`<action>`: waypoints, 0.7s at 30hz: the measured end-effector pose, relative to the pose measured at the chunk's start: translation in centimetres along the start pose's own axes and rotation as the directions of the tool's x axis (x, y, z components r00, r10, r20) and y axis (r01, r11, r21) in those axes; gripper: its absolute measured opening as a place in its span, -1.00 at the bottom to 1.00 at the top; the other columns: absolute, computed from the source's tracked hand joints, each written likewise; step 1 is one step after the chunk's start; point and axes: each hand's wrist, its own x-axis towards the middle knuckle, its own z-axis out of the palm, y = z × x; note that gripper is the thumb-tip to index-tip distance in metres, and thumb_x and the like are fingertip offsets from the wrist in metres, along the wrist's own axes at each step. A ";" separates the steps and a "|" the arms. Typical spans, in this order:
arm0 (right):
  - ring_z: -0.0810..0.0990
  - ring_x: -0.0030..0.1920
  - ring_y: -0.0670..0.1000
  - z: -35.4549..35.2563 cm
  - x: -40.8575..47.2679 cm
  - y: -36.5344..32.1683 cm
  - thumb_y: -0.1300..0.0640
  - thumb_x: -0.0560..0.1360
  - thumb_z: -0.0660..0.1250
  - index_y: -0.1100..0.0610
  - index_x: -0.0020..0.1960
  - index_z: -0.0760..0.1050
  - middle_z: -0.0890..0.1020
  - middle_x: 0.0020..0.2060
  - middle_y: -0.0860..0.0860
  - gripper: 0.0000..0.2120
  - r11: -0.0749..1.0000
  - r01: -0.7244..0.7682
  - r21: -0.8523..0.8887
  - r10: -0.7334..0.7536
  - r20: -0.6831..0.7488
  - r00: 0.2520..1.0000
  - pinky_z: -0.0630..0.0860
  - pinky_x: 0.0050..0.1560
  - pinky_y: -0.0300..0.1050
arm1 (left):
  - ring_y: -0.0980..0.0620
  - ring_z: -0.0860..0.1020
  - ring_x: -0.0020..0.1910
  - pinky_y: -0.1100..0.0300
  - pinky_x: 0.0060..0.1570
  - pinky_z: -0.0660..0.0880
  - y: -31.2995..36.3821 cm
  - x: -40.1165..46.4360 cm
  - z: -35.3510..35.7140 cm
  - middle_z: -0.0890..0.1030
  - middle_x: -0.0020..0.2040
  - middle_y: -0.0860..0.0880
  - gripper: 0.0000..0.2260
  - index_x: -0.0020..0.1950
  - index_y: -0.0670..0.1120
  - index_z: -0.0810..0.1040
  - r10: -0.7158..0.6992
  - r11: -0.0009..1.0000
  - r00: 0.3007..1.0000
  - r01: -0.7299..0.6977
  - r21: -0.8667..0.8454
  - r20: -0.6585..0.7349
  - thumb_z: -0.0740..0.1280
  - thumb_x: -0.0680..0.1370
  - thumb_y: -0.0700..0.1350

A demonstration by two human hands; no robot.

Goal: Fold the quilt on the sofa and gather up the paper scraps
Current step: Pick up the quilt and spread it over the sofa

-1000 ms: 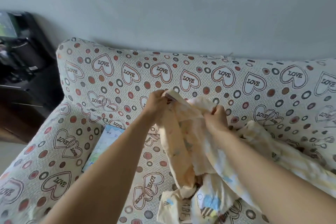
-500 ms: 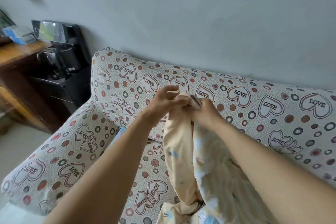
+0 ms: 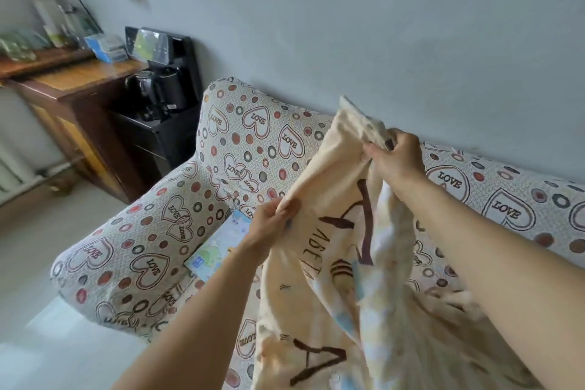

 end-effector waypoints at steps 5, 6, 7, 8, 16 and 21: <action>0.53 -0.23 -0.10 0.9 -1.6 0.0 0.30 0.45 0.33 0.11 0.08 0.49 0.60 -0.13 0.02 -0.76 1.000 0.020 -0.002 -0.019 0.214 0.977 0.36 -0.42 -0.40 | -0.06 0.61 -0.33 0.17 -0.37 0.59 2.2 -0.5 -0.5 0.65 -0.22 -0.18 -0.69 -0.01 -0.27 0.59 0.093 0.991 0.993 -0.085 0.101 -0.070 0.30 0.61 0.00; 0.54 -0.18 -0.11 1.4 -2.2 -0.5 0.19 0.45 0.40 0.07 0.10 0.48 0.60 -0.11 -0.02 -0.75 0.999 0.015 0.041 -0.027 0.326 0.945 0.41 -0.33 -0.39 | -0.05 0.59 -0.33 0.18 -0.38 0.57 2.5 -0.5 -0.4 0.64 -0.23 -0.18 -0.71 -0.01 -0.27 0.60 0.121 0.987 0.990 -0.113 0.111 -0.071 0.30 0.62 -0.03; 0.56 -0.11 -0.10 2.1 -2.7 -0.8 0.03 0.43 0.45 0.04 0.12 0.46 0.59 -0.08 -0.07 -0.69 0.999 0.016 0.048 -0.036 0.449 0.893 0.46 -0.19 -0.33 | -0.04 0.59 -0.34 0.20 -0.40 0.55 2.9 -0.6 -0.3 0.64 -0.23 -0.15 -0.75 -0.02 -0.24 0.60 0.143 0.985 0.988 -0.136 0.110 -0.064 0.30 0.62 -0.05; 0.56 -0.04 -0.08 2.9 -3.2 -1.1 -0.11 0.39 0.48 0.03 0.18 0.44 0.58 -0.05 -0.09 -0.55 0.999 0.045 0.025 -0.051 0.569 0.821 0.49 -0.04 -0.23 | 0.01 0.60 -0.36 0.23 -0.42 0.55 3.3 -0.8 -0.2 0.64 -0.26 -0.10 -0.78 -0.05 -0.20 0.61 0.155 0.984 0.987 -0.149 0.101 -0.053 0.31 0.61 -0.06; 0.63 -0.10 0.06 8.8 -4.7 -4.9 0.16 0.37 0.42 0.07 -0.02 0.57 0.66 -0.16 0.02 -0.81 0.857 0.440 -0.268 -0.107 0.742 0.662 0.57 -0.08 -0.10 | -0.05 0.65 -0.11 0.05 -0.05 0.60 3.8 -2.0 -3.5 0.68 -0.05 -0.16 -0.68 0.08 -0.15 0.61 0.180 0.983 0.979 -0.177 0.036 -0.097 0.44 0.48 0.06; 0.61 -0.11 0.05 12.3 -5.0 -7.4 0.08 0.40 0.40 -0.08 -0.07 0.52 0.63 -0.16 -0.06 -0.86 0.799 0.538 -0.268 -0.214 0.709 0.672 0.52 -0.10 -0.09 | -0.05 0.64 -0.14 0.06 -0.07 0.60 -0.9 -2.8 -7.2 0.68 -0.13 -0.07 -0.79 0.01 -0.12 0.63 0.050 0.999 0.999 -0.050 -0.014 -0.006 0.49 0.46 -0.04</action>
